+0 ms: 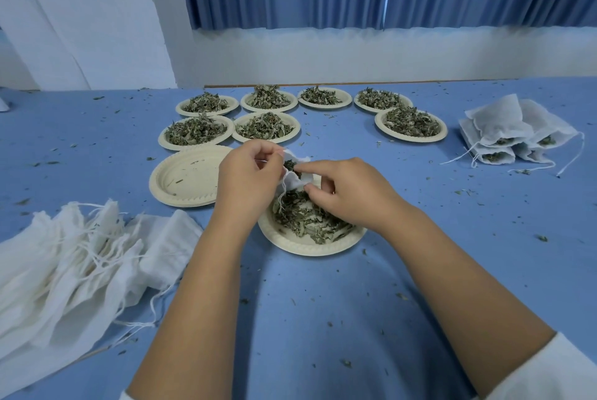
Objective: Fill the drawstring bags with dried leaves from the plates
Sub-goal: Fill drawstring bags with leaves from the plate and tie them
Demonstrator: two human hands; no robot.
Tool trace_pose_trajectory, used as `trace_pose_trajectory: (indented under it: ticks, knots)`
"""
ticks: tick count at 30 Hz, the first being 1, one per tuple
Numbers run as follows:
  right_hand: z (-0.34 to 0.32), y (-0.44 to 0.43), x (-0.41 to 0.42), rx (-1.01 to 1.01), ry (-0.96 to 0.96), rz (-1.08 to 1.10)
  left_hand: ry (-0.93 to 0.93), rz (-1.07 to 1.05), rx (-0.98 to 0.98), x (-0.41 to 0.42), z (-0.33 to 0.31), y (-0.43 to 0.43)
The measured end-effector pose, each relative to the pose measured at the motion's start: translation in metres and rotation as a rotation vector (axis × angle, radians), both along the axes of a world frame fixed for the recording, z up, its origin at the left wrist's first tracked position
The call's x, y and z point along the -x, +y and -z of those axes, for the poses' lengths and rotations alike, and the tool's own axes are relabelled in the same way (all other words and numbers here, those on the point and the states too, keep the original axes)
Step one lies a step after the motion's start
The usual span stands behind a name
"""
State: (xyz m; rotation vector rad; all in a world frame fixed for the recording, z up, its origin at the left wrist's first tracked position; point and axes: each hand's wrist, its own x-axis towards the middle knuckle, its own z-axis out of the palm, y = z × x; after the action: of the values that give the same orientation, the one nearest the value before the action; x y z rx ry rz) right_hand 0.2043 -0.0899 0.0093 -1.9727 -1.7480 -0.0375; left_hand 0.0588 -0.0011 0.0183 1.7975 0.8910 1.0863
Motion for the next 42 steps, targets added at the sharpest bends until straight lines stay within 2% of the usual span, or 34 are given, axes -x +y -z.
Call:
trace_pose_trajectory:
  ticks: [3,12,16,22,24,28,30,42]
  knots:
    - [-0.002,-0.001,-0.001,-0.025,0.003,0.007,-0.010,-0.007,0.002,0.001,0.000,0.000]
    - [0.008,0.005,0.011,0.218,-0.045,-0.020,0.052,0.133,-0.002,-0.001,0.000,-0.003]
    - [0.010,0.007,0.013,0.220,-0.042,-0.035,0.068,0.152,-0.020,-0.001,-0.001,-0.005]
    - [-0.004,-0.001,-0.001,-0.028,0.255,-0.077,-0.028,-0.010,-0.019,0.001,-0.002,0.000]
    - [-0.007,-0.003,-0.007,-0.002,0.304,-0.069,-0.021,-0.067,-0.039,0.001,0.000,0.003]
    - [-0.005,-0.003,-0.014,0.307,0.065,0.035,-0.005,-0.087,-0.037,-0.001,0.003,0.006]
    - [-0.002,-0.003,-0.012,0.397,0.025,0.062,-0.002,-0.084,-0.045,-0.001,0.004,0.006]
    - [0.008,0.006,0.013,0.305,0.041,-0.023,-0.002,-0.064,-0.046,-0.002,0.004,0.006]
